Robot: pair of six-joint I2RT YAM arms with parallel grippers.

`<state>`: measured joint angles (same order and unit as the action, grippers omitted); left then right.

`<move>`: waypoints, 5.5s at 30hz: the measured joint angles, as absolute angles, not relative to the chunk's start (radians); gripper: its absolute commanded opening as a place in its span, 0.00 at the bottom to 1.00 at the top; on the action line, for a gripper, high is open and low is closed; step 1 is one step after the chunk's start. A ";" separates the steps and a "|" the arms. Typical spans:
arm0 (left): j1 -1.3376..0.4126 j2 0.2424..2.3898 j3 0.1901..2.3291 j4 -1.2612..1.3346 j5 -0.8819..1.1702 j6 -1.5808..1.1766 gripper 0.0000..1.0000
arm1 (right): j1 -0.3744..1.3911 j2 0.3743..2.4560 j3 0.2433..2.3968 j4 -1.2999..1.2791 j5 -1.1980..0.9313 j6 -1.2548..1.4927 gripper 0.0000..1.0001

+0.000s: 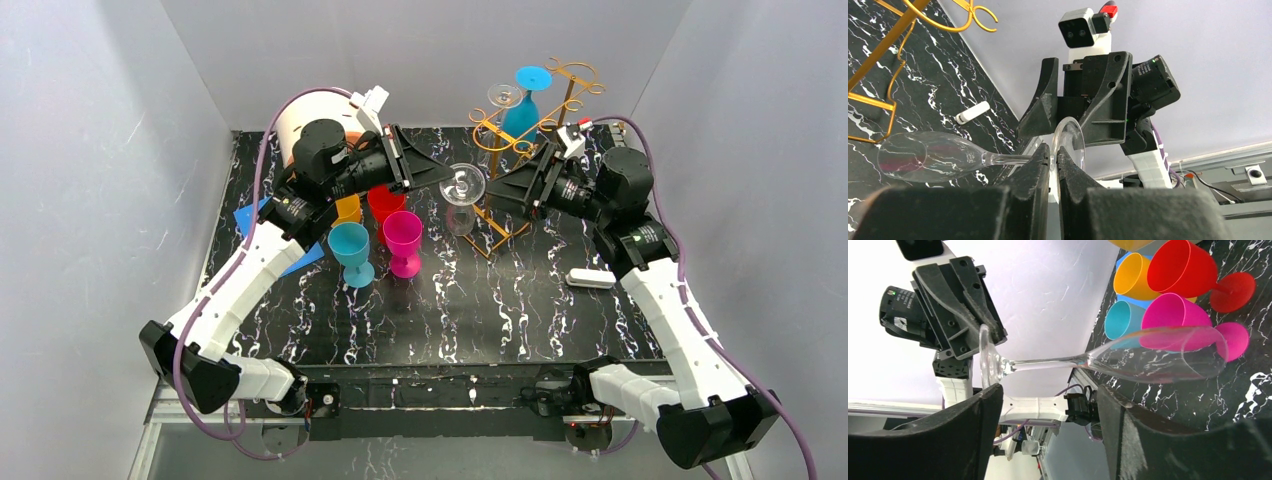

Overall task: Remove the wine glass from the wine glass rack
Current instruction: Place the wine glass at the center of the board.

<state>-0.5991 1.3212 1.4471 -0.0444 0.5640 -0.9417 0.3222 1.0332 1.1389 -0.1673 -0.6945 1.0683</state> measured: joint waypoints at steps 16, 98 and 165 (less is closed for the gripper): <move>-0.606 1.319 1.367 0.029 0.475 -0.971 0.00 | 0.322 0.995 1.122 -0.239 -0.554 1.068 0.79; -0.615 1.362 1.278 0.112 0.739 -0.888 0.00 | 0.388 1.075 1.044 -0.041 -0.833 1.014 0.32; -0.681 1.174 1.383 -0.329 0.216 -0.521 0.98 | 0.546 0.907 0.640 0.363 -0.722 0.709 0.01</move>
